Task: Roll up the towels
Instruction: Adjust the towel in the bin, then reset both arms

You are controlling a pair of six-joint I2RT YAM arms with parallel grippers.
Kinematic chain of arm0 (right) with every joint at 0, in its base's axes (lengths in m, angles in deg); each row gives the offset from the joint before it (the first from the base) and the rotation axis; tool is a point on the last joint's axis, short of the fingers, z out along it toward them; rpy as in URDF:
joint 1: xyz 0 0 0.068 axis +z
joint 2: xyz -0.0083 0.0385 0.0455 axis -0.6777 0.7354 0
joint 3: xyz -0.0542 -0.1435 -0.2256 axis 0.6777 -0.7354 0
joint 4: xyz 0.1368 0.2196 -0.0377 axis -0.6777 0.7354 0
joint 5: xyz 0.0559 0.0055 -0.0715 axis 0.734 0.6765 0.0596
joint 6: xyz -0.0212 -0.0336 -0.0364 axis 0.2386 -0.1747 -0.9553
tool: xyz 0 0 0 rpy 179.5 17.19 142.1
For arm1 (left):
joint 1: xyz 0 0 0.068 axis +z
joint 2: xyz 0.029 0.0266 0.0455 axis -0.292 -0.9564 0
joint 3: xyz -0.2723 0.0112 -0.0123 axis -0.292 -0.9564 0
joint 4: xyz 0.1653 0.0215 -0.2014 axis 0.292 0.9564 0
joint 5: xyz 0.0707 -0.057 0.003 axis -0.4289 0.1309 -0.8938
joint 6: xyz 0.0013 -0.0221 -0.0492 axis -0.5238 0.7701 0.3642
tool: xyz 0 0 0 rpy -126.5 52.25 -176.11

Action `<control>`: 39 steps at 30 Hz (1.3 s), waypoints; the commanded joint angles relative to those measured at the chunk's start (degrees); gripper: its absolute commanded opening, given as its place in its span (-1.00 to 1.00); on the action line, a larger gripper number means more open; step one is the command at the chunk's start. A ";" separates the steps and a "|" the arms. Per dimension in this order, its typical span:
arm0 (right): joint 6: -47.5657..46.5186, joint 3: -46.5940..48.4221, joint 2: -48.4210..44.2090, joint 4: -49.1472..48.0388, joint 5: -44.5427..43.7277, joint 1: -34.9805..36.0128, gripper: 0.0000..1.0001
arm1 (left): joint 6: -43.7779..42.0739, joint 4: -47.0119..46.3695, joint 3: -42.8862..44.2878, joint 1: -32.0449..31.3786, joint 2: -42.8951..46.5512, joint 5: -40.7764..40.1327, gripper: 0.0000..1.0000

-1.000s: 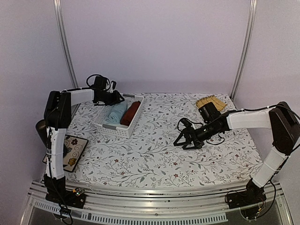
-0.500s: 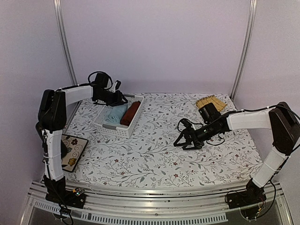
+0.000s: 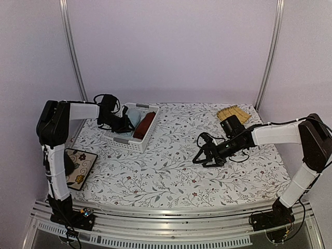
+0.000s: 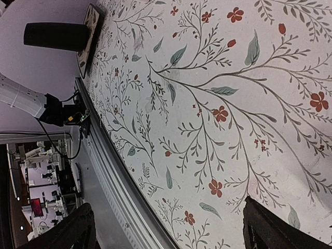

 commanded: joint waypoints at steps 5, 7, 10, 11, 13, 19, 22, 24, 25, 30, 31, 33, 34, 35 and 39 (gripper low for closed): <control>0.19 0.19 -1.70 -0.79 -0.66 0.68 0.98 | 3.28 -6.01 -4.07 2.26 3.97 -3.40 -0.46; 0.10 -0.13 -1.63 -0.82 -0.65 0.72 0.97 | 3.89 -7.62 -4.82 2.21 3.98 -1.63 -0.46; 0.01 0.03 -1.62 -0.77 -0.60 0.75 0.97 | 4.44 -9.77 -5.13 2.26 3.96 1.04 -0.44; -0.04 0.15 -1.62 -0.65 -0.60 0.77 0.98 | 4.65 -10.16 -5.07 2.20 3.93 1.63 -0.44; -0.23 0.63 -1.62 -0.33 -0.87 0.77 0.98 | 4.84 -10.49 -4.69 2.25 3.90 2.47 -0.42; -1.26 1.84 -2.39 1.60 -3.85 0.81 0.97 | 5.38 -10.55 -4.17 1.91 4.01 3.58 -0.35; -1.74 2.11 -3.12 2.51 -6.21 0.81 0.98 | 5.11 -10.21 -4.08 1.52 4.51 3.31 -0.27; -1.97 2.25 -3.64 3.22 -7.81 0.79 0.98 | 4.62 -10.06 -4.09 1.12 5.31 3.19 -0.19; -2.18 2.25 -3.90 3.40 -8.64 0.77 0.98 | 4.34 -9.79 -4.04 0.80 5.72 2.84 -0.03; -2.87 2.35 -5.58 4.94 -13.69 0.77 0.97 | 3.14 -8.54 -4.08 -0.22 8.43 2.05 0.93; -2.95 2.31 -6.02 5.20 -14.80 0.77 0.98 | 2.98 -8.29 -4.16 -0.42 10.72 1.89 0.93; -3.32 2.20 -6.93 5.66 -16.58 0.73 0.97 | 2.62 -7.62 -4.21 -1.01 12.74 1.45 0.93; -3.48 2.18 -7.40 5.95 -17.56 0.69 0.97 | 2.40 -6.93 -4.20 -1.29 13.71 1.10 0.93; -3.47 2.06 -7.90 6.08 -18.49 0.65 0.98 | 2.14 -6.49 -4.30 -1.51 14.68 0.81 0.93; -2.63 0.59 -11.51 5.89 -24.97 0.52 0.97 | 1.73 -5.70 -5.97 -2.60 19.40 -0.27 0.93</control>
